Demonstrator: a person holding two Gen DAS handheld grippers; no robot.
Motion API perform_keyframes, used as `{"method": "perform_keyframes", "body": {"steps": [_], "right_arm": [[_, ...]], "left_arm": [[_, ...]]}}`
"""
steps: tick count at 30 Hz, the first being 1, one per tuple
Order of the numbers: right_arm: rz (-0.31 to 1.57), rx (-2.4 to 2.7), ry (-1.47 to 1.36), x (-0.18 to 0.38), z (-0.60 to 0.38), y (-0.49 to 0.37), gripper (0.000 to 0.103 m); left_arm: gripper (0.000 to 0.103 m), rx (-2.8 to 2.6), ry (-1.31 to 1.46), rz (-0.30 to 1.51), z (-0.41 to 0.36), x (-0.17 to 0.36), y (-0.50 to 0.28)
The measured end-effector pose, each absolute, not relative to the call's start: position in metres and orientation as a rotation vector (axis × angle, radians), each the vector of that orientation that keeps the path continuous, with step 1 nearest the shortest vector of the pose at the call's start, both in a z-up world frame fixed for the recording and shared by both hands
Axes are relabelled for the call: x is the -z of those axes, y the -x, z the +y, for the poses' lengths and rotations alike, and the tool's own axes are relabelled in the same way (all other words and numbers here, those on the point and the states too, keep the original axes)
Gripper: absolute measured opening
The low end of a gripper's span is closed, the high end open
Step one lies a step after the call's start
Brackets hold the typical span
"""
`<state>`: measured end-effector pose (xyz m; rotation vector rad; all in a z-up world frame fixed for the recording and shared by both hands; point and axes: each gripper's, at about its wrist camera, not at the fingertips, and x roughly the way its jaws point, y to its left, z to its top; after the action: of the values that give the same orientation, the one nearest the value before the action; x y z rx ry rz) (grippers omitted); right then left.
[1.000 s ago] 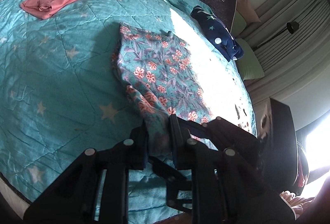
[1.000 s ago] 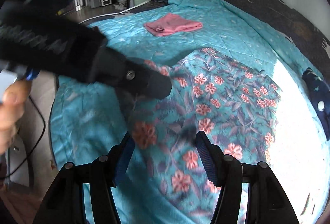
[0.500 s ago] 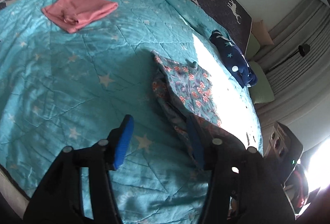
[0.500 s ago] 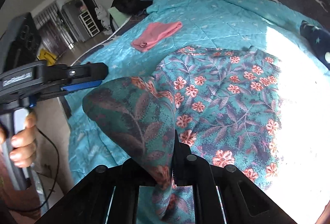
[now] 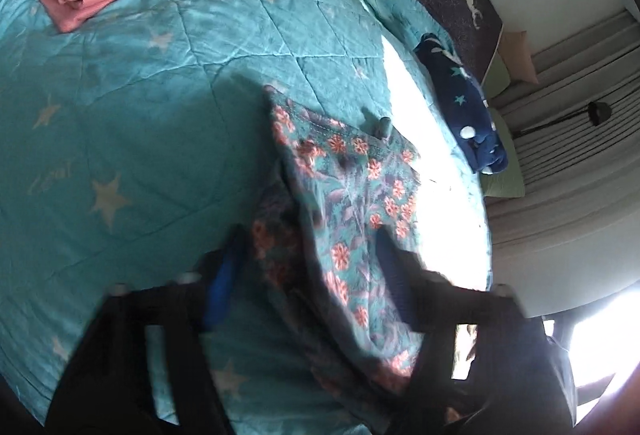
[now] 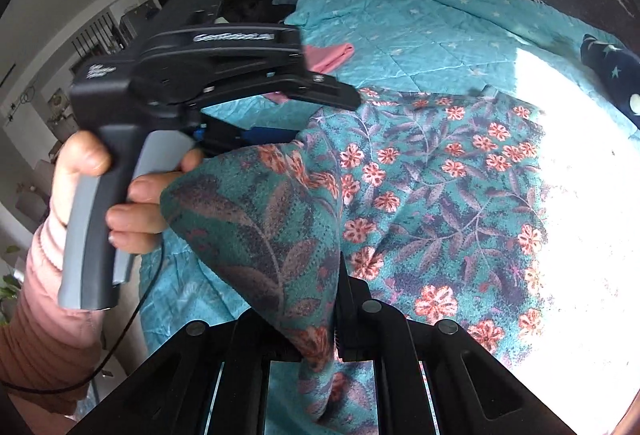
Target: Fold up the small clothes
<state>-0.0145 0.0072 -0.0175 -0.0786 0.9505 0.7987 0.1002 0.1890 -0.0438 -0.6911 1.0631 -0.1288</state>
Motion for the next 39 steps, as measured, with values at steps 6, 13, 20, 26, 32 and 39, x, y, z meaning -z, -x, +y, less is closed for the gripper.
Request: {"method": "perform_keyframes", "body": {"steps": [6,13,20,26,32,39], "right_arm": [[0.916,-0.800,0.051,0.007,-0.004,0.016,0.008],[0.833,-0.759,-0.023,-0.005,-0.045,0.021,0.008],[0.802,-0.663,-0.136,-0.014,-0.106,0.024,0.008],[0.769,-0.592,-0.183,-0.019,-0.159,0.026,0.008],[0.753,-0.533,-0.250,-0.013,-0.209,0.031,0.008],[0.786,-0.435,-0.360,0.009,-0.273,0.035,0.008]], "left_arm": [[0.011,0.148,0.639,0.985,0.170,0.014,-0.107],[0.011,0.246,0.521,0.924,0.119,-0.034,-0.118],[0.011,0.355,0.451,0.924,0.052,-0.054,-0.136],[0.011,0.421,0.411,0.937,-0.008,-0.058,-0.150],[0.011,0.466,0.338,0.987,-0.073,-0.050,-0.164],[0.011,0.517,0.267,1.089,-0.145,-0.017,-0.179]]}}
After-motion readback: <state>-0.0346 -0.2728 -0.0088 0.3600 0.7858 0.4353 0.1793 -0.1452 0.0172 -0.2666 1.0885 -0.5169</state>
